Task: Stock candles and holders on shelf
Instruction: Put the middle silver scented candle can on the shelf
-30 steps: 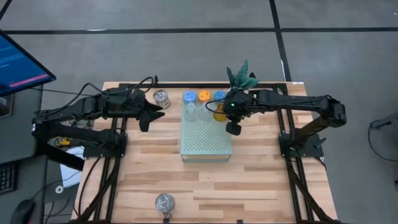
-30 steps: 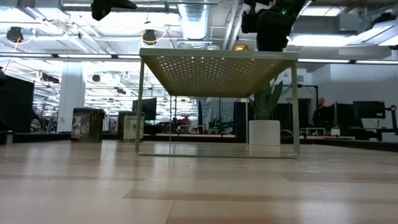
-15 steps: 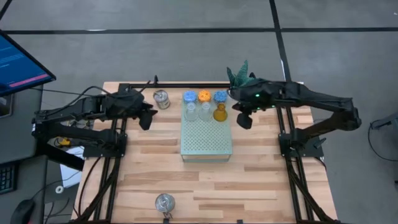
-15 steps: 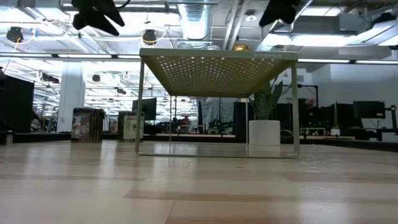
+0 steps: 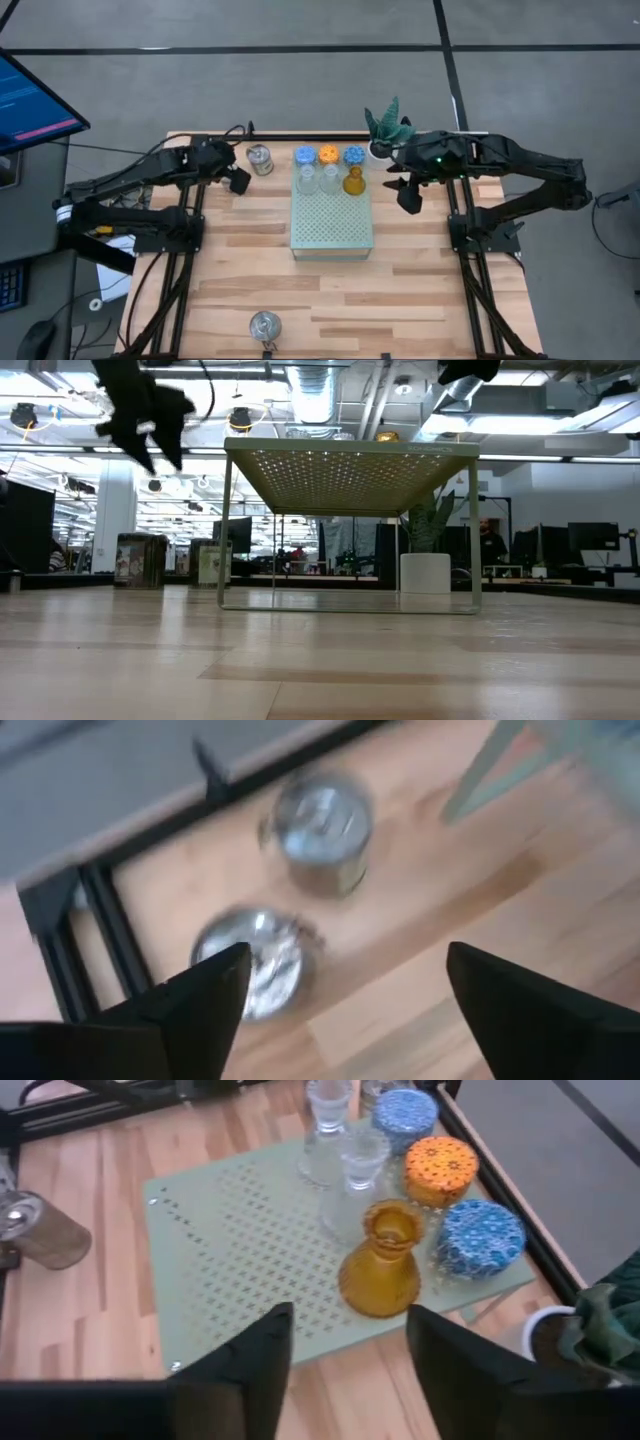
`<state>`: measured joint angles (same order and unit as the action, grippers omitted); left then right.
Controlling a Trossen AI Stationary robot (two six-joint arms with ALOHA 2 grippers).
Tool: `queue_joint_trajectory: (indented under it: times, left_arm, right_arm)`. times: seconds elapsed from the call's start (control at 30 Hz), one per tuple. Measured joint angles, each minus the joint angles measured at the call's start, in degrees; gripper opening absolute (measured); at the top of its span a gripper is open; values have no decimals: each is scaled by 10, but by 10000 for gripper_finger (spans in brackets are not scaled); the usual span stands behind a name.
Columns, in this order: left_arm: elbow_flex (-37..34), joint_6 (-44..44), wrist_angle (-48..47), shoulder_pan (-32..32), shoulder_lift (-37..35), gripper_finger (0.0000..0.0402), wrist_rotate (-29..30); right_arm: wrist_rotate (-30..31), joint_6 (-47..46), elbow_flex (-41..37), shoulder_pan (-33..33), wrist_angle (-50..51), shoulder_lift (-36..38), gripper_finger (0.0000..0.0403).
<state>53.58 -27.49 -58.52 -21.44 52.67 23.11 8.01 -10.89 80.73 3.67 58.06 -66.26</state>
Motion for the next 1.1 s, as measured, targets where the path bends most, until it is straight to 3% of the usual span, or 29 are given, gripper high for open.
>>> queue_joint_trajectory:
  times: [0.23, 0.63, 1.1]
  left_arm:
    - [-63, 10, 0, -115, 15, 380, -60]
    - [-66, 96, 45, -186, 79, 389, -117]
    - [-66, 189, 51, -227, 115, 389, -134]
  right_arm:
    - [0, -12, 0, -23, 2, -6, 253]
    - [-5, -12, 0, -25, 3, -16, 256]
    - [-7, -11, 0, -25, 3, -16, 256]
